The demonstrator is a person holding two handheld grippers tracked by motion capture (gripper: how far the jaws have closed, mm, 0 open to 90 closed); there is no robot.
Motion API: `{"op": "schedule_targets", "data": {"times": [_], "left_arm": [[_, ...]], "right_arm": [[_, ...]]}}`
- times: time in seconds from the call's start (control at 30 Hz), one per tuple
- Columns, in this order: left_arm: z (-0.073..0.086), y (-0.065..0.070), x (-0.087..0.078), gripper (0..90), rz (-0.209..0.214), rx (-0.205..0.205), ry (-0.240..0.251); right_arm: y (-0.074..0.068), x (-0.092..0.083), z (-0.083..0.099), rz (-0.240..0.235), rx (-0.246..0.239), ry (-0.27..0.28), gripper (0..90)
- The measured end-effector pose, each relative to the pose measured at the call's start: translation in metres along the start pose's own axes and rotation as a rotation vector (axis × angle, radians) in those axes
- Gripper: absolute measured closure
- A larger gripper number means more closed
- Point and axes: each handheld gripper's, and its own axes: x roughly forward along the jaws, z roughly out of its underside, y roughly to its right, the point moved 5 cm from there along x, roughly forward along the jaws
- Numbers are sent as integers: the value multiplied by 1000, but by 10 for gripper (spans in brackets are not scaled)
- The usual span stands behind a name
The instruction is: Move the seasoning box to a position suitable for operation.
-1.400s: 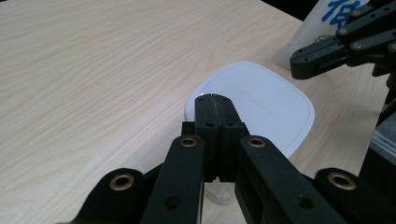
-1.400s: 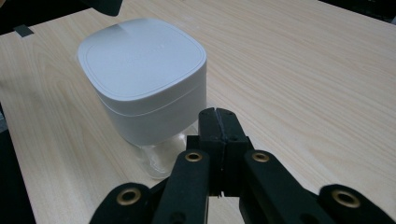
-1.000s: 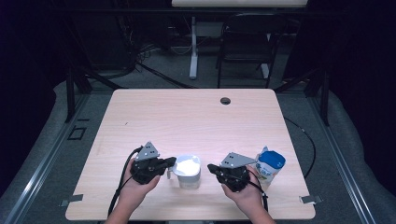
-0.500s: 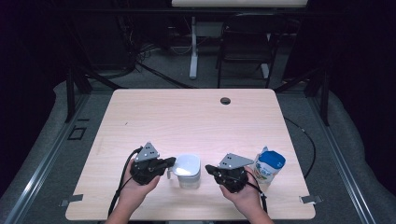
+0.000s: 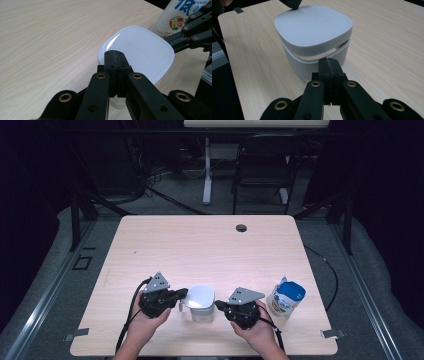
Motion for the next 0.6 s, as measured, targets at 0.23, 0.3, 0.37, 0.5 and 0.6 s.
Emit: {"op": "schedule_targets", "data": {"times": [0.23,0.3,0.37,0.5,0.6], "left_arm": [[0,0,0,900,1,-2,1],[0,0,0,900,1,-2,2],[0,0,0,900,1,-3,2],[0,0,0,900,-1,-2,2],[0,0,0,900,-2,0,3]], "right_arm": [[0,0,-1,1,-1,5,900],[0,0,-1,0,1,6,900],[0,0,-1,0,0,7,900],[0,0,-1,3,-3,5,900],[-1,0,-1,5,-5,4,900]]}}
